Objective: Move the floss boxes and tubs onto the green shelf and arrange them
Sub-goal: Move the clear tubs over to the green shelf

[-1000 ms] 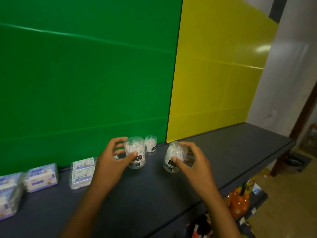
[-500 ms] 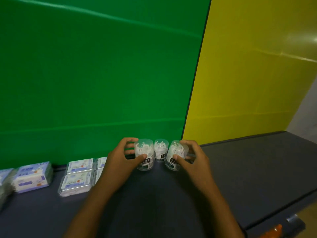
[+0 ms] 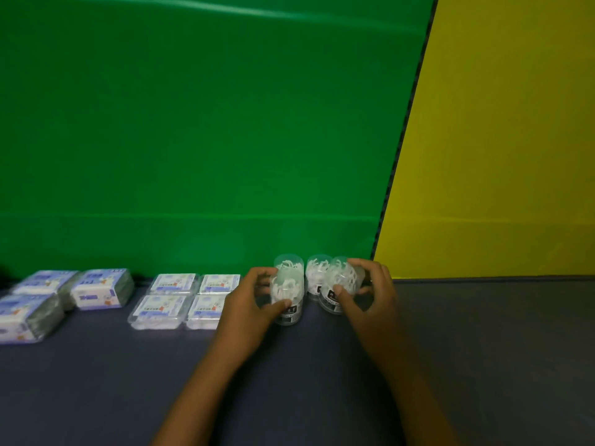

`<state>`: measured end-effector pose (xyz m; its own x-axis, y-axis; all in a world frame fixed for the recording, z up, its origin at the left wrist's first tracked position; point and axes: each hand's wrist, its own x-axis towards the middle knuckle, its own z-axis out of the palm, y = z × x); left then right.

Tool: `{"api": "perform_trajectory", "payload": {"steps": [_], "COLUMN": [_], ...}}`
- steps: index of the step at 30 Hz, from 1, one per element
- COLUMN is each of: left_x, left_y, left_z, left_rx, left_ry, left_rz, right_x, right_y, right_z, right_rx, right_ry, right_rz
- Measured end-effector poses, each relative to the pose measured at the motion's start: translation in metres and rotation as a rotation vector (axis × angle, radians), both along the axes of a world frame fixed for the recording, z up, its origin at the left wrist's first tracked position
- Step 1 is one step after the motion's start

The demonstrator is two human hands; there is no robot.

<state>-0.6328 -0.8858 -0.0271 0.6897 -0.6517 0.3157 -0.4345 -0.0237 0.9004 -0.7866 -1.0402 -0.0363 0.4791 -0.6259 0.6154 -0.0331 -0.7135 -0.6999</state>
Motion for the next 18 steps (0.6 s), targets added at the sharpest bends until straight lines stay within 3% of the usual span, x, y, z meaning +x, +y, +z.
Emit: {"api": "perform_trajectory", "payload": {"steps": [14,18], "left_x": [-0.016,-0.021], "left_y": [-0.007,0.008], "left_z": [-0.028,-0.021], "left_rx": [-0.048,0.039], "left_ry": [-0.125,-0.315], "left_rz": [0.034,0.151], "right_x": [-0.004,-0.004], "right_y": [0.008,0.008], "right_z": [-0.007,-0.008], "right_rx": [-0.014,-0.020], "right_ry": [-0.010,0.024], "right_rz": [-0.020,0.005]}}
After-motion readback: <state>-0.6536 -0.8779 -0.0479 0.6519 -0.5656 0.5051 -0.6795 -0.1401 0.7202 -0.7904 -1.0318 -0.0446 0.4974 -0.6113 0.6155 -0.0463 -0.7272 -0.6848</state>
